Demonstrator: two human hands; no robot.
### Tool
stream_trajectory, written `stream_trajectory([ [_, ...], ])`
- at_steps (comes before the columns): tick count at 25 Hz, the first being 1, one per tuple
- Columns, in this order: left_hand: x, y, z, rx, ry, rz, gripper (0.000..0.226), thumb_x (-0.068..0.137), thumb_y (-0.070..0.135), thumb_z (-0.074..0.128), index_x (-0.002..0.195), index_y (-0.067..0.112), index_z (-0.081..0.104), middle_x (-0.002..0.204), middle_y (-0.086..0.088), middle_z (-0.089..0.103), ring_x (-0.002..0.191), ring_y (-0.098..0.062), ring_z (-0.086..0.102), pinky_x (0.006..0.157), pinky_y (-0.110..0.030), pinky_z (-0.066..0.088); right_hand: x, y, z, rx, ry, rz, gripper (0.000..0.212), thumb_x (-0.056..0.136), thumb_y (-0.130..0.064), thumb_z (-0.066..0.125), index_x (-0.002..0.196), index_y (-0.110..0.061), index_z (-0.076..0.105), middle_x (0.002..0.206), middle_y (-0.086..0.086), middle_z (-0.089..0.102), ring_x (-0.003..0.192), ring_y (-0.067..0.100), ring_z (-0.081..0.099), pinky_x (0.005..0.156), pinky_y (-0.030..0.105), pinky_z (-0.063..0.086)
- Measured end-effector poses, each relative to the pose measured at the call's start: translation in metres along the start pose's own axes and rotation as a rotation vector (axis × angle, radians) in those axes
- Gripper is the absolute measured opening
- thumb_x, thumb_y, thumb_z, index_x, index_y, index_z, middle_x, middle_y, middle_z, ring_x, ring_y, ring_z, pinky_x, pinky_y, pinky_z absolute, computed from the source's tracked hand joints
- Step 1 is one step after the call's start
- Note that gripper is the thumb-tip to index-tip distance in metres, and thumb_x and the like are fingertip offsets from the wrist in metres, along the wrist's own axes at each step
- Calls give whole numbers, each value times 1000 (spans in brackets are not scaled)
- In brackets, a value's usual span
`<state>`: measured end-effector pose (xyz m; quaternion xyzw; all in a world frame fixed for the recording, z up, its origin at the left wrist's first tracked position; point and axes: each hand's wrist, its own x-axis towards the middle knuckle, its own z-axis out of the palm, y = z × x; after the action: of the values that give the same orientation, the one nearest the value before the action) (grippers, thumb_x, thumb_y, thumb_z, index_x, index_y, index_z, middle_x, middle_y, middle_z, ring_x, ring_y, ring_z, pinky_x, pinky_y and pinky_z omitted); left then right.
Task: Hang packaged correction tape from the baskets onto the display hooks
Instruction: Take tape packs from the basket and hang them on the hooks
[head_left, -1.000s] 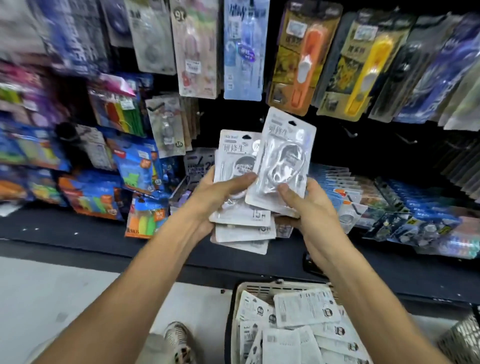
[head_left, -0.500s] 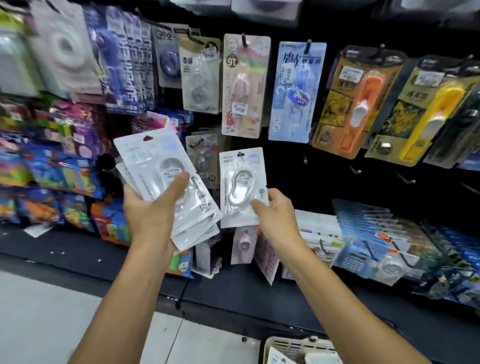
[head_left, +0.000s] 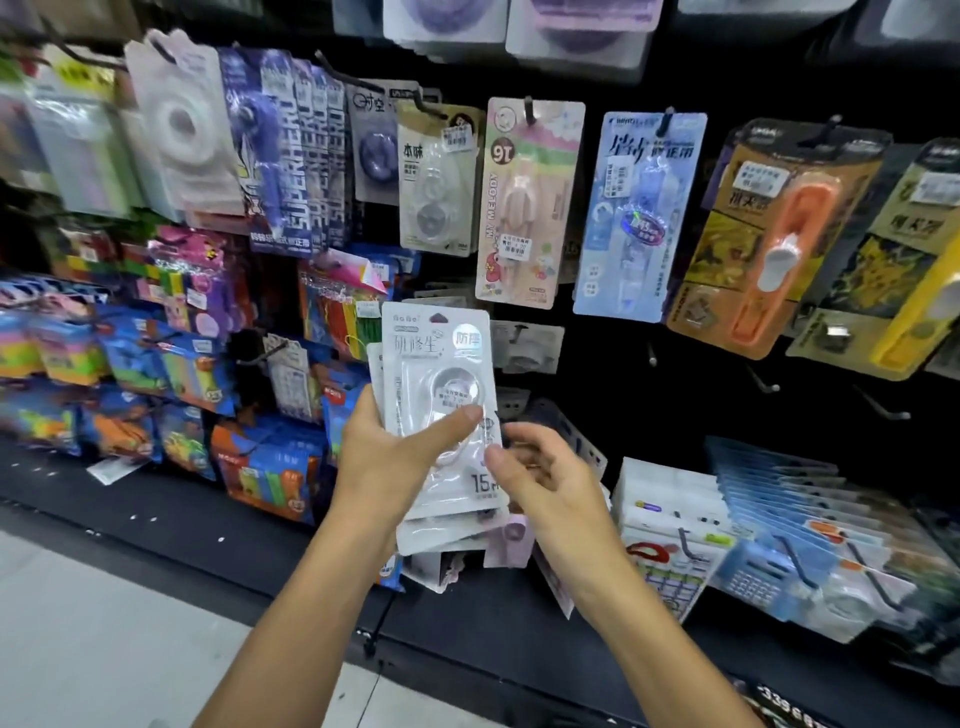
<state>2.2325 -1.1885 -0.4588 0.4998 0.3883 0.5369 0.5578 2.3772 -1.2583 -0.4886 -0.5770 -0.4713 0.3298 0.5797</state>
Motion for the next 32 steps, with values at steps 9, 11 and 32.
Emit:
stream_trajectory([
  [9, 7, 4, -2, -175, -182, -234, 45, 74, 44, 84, 116, 31, 73, 116, -4, 77, 106, -32, 73, 93, -54, 57, 7, -6, -9, 251, 83, 112, 12, 97, -21, 66, 100, -12, 59, 74, 10, 73, 50, 19, 64, 40, 25, 46],
  [11, 5, 7, -4, -184, -157, -199, 36, 76, 27, 80, 111, 24, 75, 111, -7, 78, 98, -31, 76, 84, -51, 61, 6, -5, -13, 233, 168, 129, 14, 97, -25, 65, 98, -13, 57, 67, 10, 70, 43, 17, 58, 38, 23, 42],
  [32, 8, 6, 11, -37, -51, 9, 34, 61, 41, 89, 92, 29, 81, 93, 0, 81, 85, -21, 79, 72, -40, 63, 10, -6, 1, 67, -35, -16, 6, 90, -34, 68, 90, -31, 72, 87, 2, 77, 80, 18, 74, 69, 37, 58],
])
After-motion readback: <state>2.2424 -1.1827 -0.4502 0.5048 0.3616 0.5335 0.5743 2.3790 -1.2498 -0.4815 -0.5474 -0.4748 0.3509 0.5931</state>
